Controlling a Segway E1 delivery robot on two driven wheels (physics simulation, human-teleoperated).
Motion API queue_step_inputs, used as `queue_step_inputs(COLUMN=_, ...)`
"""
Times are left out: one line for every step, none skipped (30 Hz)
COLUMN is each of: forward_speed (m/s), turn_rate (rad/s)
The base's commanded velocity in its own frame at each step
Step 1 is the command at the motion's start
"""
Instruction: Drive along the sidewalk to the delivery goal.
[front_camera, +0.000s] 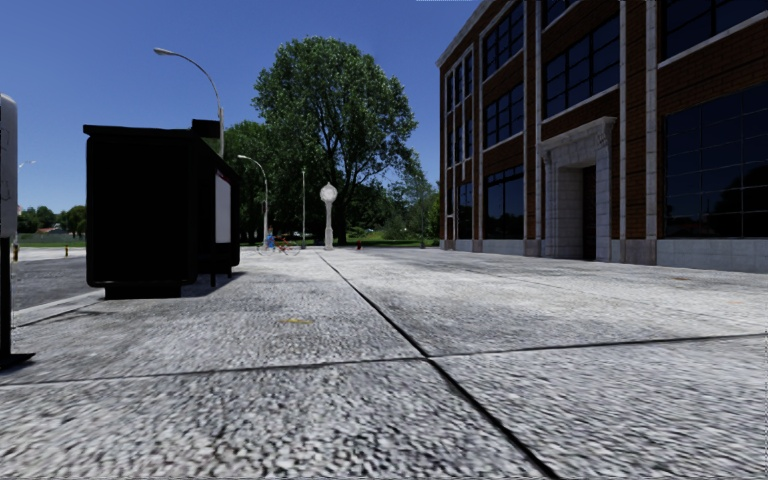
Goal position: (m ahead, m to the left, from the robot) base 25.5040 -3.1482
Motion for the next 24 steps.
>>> queue_step_inputs(forward_speed=2.00, turn_rate=0.00)
queue_step_inputs(forward_speed=2.00, turn_rate=0.00)
queue_step_inputs(forward_speed=2.00, turn_rate=0.00)
queue_step_inputs(forward_speed=2.00, turn_rate=0.00)
queue_step_inputs(forward_speed=2.00, turn_rate=0.00)
queue_step_inputs(forward_speed=2.00, turn_rate=0.00)
queue_step_inputs(forward_speed=2.00, turn_rate=0.00)
queue_step_inputs(forward_speed=2.00, turn_rate=0.00)
queue_step_inputs(forward_speed=2.00, turn_rate=0.00)
queue_step_inputs(forward_speed=2.00, turn_rate=0.00)
queue_step_inputs(forward_speed=2.00, turn_rate=0.00)
queue_step_inputs(forward_speed=2.00, turn_rate=0.00)
queue_step_inputs(forward_speed=2.00, turn_rate=0.00)
queue_step_inputs(forward_speed=2.00, turn_rate=0.00)
queue_step_inputs(forward_speed=2.00, turn_rate=0.00)
queue_step_inputs(forward_speed=2.00, turn_rate=0.00)
queue_step_inputs(forward_speed=2.00, turn_rate=0.00)
queue_step_inputs(forward_speed=2.00, turn_rate=0.00)
queue_step_inputs(forward_speed=2.00, turn_rate=0.00)
queue_step_inputs(forward_speed=2.00, turn_rate=0.00)
queue_step_inputs(forward_speed=2.00, turn_rate=0.00)
queue_step_inputs(forward_speed=2.00, turn_rate=0.00)
queue_step_inputs(forward_speed=2.00, turn_rate=0.00)
queue_step_inputs(forward_speed=2.00, turn_rate=0.00)
